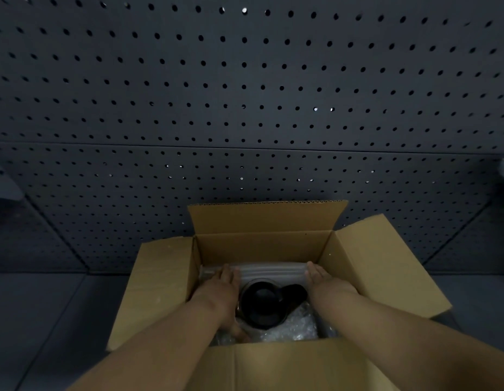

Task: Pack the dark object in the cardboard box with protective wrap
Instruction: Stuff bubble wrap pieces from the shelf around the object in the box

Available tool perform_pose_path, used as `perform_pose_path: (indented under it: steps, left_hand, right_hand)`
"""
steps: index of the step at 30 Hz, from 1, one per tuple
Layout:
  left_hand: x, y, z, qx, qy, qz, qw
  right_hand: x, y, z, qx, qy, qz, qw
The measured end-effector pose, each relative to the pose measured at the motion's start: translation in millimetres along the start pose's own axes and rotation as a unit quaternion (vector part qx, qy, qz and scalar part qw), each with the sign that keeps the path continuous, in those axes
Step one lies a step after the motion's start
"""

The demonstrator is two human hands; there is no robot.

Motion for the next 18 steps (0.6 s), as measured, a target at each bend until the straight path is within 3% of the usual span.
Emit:
perform_pose_path:
  steps: [6,10,14,18]
  left_hand:
    - [-1,2,2,0.005,0.015,0.043,0.999]
    - [0,4,2,0.021,0.019,0.047,0.998]
    - [2,3,-1,0.029,0.023,0.039,0.999]
    - [8,3,-6,0.02,0.02,0.033,0.999]
  right_hand:
    - [1,-4,12,-0.004,0.023,0.056,0.998]
    - [1,-5,13,0.012,0.059,0.034,0.998]
    - [20,7,3,0.048,-0.004,0.077,0.996]
    - [39,20,-25,0.076,-0.056,-0.023,0.995]
Point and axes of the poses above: each hand's wrist, its own z-axis towards the middle knuckle, its own x-axis out of the back of the hand, y = z × x, the point moved 2 cm from there along z, towards the middle knuckle, and after that the axes turned 11 degrees about -x, right-handed, at the moved point
